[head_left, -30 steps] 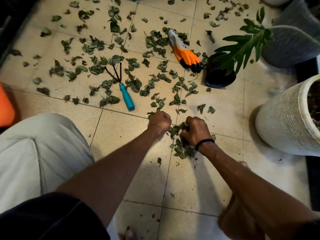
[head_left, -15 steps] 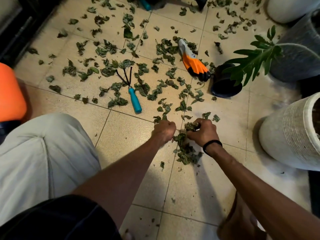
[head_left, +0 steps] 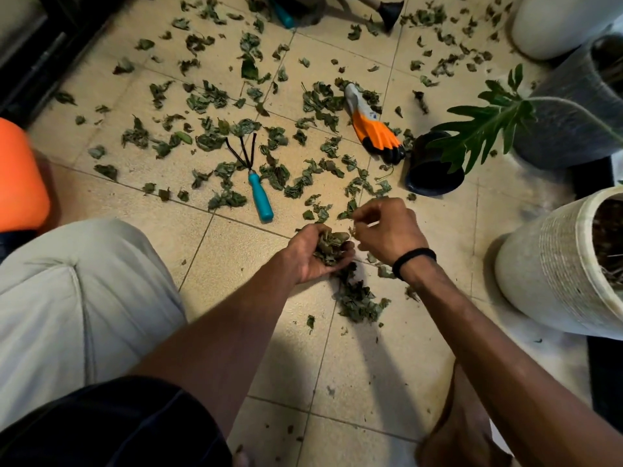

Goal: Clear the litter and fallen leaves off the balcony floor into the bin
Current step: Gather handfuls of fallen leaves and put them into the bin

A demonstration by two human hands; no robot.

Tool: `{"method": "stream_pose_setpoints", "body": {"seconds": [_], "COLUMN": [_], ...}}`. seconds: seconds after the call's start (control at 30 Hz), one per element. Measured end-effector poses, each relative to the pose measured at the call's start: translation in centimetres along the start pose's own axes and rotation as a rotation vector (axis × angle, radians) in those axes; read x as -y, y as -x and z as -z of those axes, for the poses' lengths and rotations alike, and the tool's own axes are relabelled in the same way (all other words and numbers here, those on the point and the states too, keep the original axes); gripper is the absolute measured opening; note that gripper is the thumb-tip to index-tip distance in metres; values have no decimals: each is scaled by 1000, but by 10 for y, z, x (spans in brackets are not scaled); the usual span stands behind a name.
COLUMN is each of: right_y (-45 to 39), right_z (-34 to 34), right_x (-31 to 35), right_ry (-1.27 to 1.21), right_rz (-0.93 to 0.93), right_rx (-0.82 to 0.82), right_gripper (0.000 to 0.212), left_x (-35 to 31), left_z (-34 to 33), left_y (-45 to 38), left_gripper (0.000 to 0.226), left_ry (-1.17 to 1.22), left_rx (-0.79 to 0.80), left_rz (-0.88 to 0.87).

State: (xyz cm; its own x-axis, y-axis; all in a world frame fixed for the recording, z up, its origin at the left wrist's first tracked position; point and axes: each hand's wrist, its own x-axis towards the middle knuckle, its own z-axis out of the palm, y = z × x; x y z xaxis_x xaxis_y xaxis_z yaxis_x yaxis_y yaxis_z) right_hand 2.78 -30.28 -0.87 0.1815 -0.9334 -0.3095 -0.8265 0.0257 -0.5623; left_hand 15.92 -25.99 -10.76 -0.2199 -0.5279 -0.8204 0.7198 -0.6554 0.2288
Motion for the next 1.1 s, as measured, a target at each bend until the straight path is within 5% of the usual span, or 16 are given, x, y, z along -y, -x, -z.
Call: {"method": "stream_pose_setpoints", "body": {"seconds": [0.1,0.23,0.33,0.53,0.63,0.73,0.9,1.1], "right_y": [-7,3,17,26,21,12,1,14], "right_z": [-6,-42,-75,-105,-100,-90,-63,-47], "right_x": [-24,-55,-75,-91,-90,-87,-58,1], "right_ry": [38,203,387,519,425,201,-475,-269], "right_rz": [-58,-106,77,319,318,128,-226,-28], "right_rx": [1,297,289,267,212,56,14,139], "right_gripper": [15,39,48,26,20,13,16,25], "left_x": [-4,-9,-11,-10,-8,-8,-6,1], "left_z": [8,18,19,23,23,25,22,18], "left_y": [-2,-4,3,8,9,6,1,3], "left_gripper": [32,21,22,19,17,17,32,37], "left_ry": [3,-28,-40,-109,-150,-138,-6,189], "left_rx": [-52,-64,-29,-86,-128,-142,-138,-13], "left_rz": [-42,-85,-109,-107,-100,-96,-108,-67]}}
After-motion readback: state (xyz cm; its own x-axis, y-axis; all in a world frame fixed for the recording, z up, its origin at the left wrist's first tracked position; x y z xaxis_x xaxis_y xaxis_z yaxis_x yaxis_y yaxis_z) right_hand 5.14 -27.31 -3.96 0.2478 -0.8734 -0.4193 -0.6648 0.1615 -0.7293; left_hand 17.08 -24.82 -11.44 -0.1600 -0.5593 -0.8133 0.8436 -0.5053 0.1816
